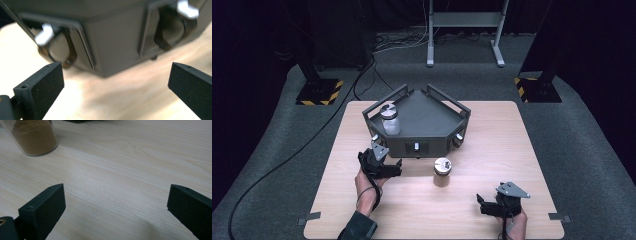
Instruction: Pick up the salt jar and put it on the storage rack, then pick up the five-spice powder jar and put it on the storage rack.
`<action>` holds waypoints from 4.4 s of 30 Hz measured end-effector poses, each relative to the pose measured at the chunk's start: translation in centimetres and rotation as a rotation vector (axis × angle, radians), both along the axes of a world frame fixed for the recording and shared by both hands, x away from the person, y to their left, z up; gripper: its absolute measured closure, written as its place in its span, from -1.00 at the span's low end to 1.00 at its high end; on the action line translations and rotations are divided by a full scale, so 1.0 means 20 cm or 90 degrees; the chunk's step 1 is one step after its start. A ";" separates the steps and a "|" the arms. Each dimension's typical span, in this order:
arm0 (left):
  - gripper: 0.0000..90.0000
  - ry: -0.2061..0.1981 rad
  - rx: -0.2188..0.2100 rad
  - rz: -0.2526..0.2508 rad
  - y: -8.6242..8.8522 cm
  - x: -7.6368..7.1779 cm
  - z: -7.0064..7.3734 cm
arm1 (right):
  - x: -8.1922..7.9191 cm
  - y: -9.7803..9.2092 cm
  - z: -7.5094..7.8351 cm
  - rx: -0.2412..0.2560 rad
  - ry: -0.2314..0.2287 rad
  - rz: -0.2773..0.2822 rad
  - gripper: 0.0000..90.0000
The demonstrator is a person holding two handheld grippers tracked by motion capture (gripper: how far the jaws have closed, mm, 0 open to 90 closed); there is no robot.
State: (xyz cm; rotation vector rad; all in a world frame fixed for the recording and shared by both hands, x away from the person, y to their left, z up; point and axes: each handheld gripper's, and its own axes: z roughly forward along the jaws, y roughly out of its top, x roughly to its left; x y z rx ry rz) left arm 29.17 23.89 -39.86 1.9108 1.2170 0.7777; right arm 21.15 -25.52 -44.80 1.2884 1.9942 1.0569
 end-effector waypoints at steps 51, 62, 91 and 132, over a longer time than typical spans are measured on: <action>-0.99 0.126 -0.022 0.009 0.08 -0.07 -0.20 | 0.00 0.01 0.00 -0.004 0.005 -0.002 -0.98; -0.99 0.128 -0.024 0.010 0.09 -0.07 -0.20 | 0.01 0.02 0.01 -0.010 0.006 -0.005 -0.98; -0.99 0.129 -0.025 0.012 0.09 -0.07 -0.20 | 0.00 0.08 0.02 0.009 0.024 -0.079 -1.00; -1.00 0.129 -0.025 0.013 0.09 -0.07 -0.20 | 0.31 0.60 0.01 0.017 0.006 0.101 -1.00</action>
